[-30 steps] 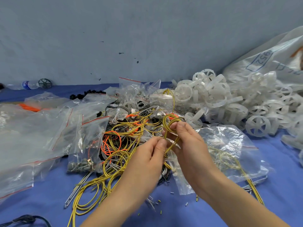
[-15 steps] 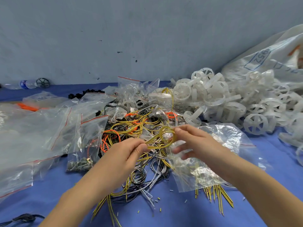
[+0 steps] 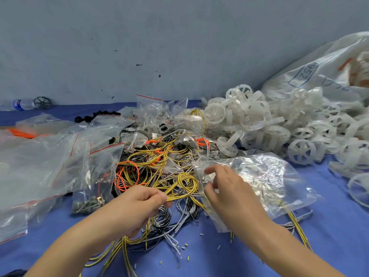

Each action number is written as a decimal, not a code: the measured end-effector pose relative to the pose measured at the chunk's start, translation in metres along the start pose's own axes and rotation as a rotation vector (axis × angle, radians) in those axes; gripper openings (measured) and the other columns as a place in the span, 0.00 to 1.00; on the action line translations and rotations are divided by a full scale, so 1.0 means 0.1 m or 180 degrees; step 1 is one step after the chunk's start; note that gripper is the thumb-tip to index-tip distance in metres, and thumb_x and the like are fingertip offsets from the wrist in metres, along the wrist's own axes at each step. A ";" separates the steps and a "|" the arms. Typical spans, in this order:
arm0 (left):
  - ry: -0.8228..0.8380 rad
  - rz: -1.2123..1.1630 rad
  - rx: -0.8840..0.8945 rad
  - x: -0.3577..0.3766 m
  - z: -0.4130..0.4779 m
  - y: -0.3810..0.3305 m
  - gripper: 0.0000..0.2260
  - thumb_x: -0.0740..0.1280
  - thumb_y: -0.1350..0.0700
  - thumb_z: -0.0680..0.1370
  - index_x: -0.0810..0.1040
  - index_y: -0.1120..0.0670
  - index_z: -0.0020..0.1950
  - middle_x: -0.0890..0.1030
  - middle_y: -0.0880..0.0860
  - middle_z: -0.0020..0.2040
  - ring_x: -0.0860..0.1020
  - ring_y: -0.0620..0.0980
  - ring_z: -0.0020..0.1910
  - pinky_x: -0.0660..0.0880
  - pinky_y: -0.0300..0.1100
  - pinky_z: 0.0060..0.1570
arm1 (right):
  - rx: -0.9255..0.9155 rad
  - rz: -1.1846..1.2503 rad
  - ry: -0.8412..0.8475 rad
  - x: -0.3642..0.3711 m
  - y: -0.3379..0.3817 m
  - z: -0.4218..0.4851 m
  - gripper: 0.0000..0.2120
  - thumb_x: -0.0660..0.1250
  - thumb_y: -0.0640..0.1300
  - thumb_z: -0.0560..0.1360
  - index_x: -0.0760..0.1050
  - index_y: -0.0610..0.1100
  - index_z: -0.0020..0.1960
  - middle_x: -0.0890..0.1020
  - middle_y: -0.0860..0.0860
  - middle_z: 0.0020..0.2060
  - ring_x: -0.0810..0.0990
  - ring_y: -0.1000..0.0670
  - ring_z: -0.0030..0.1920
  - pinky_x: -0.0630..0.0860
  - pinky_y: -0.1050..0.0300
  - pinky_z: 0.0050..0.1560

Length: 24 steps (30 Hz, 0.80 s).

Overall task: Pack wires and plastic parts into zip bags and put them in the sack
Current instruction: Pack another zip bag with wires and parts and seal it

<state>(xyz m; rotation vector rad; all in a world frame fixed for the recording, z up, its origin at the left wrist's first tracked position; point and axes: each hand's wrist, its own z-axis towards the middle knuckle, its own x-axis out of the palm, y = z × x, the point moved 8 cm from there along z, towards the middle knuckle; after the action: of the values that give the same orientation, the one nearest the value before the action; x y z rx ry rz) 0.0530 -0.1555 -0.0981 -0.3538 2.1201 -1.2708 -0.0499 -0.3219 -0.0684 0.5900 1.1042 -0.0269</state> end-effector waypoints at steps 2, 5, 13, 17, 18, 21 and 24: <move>0.0139 -0.0137 -0.0056 0.08 -0.01 -0.01 0.13 0.60 0.52 0.83 0.82 0.54 0.47 0.66 0.45 0.25 0.59 0.43 0.19 0.57 0.31 0.20 | -0.0111 0.0164 -0.0166 -0.03 0.10 -0.02 0.11 0.58 0.50 0.80 0.71 0.54 0.62 0.71 0.60 0.48 0.77 0.52 0.44 0.72 0.53 0.44; 0.0208 -0.0103 -0.0101 0.19 0.00 0.00 0.13 0.60 0.52 0.83 0.82 0.54 0.47 0.67 0.46 0.25 0.59 0.44 0.20 0.57 0.31 0.20 | -0.0258 0.0166 -0.0378 -0.07 0.23 -0.06 0.11 0.59 0.52 0.81 0.75 0.55 0.60 0.75 0.59 0.50 0.80 0.51 0.43 0.75 0.52 0.40; 0.0475 -0.1090 0.0085 0.33 0.05 -0.20 0.13 0.60 0.57 0.81 0.75 0.57 0.38 0.73 0.49 0.29 0.59 0.42 0.20 0.56 0.31 0.18 | -0.0692 0.0208 -0.0541 -0.11 0.66 -0.21 0.09 0.63 0.51 0.78 0.80 0.53 0.53 0.77 0.53 0.42 0.80 0.48 0.33 0.73 0.54 0.25; 0.0457 -0.1548 0.0098 0.38 0.13 -0.25 0.15 0.57 0.65 0.81 0.75 0.58 0.37 0.71 0.52 0.26 0.67 0.42 0.22 0.64 0.32 0.21 | -0.0887 0.0316 -0.0488 -0.18 0.77 -0.18 0.13 0.56 0.52 0.79 0.79 0.54 0.54 0.75 0.53 0.42 0.78 0.49 0.32 0.73 0.56 0.24; 0.0529 -0.1401 0.0182 0.43 0.13 -0.29 0.15 0.55 0.67 0.81 0.78 0.59 0.40 0.75 0.57 0.28 0.74 0.45 0.26 0.70 0.34 0.25 | -0.0974 0.0303 -0.0382 -0.18 0.80 -0.18 0.12 0.57 0.50 0.79 0.78 0.54 0.55 0.75 0.53 0.43 0.78 0.49 0.33 0.73 0.55 0.24; 0.0893 -0.1312 0.0465 0.59 0.17 -0.40 0.25 0.53 0.70 0.80 0.83 0.49 0.40 0.82 0.55 0.37 0.81 0.45 0.38 0.76 0.36 0.32 | -0.1134 0.0309 -0.0093 -0.14 0.83 -0.19 0.11 0.61 0.45 0.78 0.76 0.55 0.58 0.72 0.52 0.46 0.77 0.48 0.37 0.75 0.52 0.29; 0.1204 -0.1417 0.0533 0.70 0.19 -0.48 0.20 0.52 0.70 0.81 0.79 0.52 0.44 0.81 0.52 0.39 0.80 0.44 0.41 0.76 0.36 0.34 | -0.1138 0.0378 0.0027 -0.15 0.78 -0.16 0.12 0.59 0.45 0.80 0.73 0.56 0.61 0.70 0.53 0.48 0.76 0.48 0.43 0.77 0.49 0.37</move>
<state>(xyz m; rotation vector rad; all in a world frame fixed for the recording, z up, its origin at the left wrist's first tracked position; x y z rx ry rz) 0.0077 -0.2290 -0.0893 -0.5722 2.2983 -1.8839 -0.0463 -0.2527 -0.0268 0.3331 1.0491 0.2713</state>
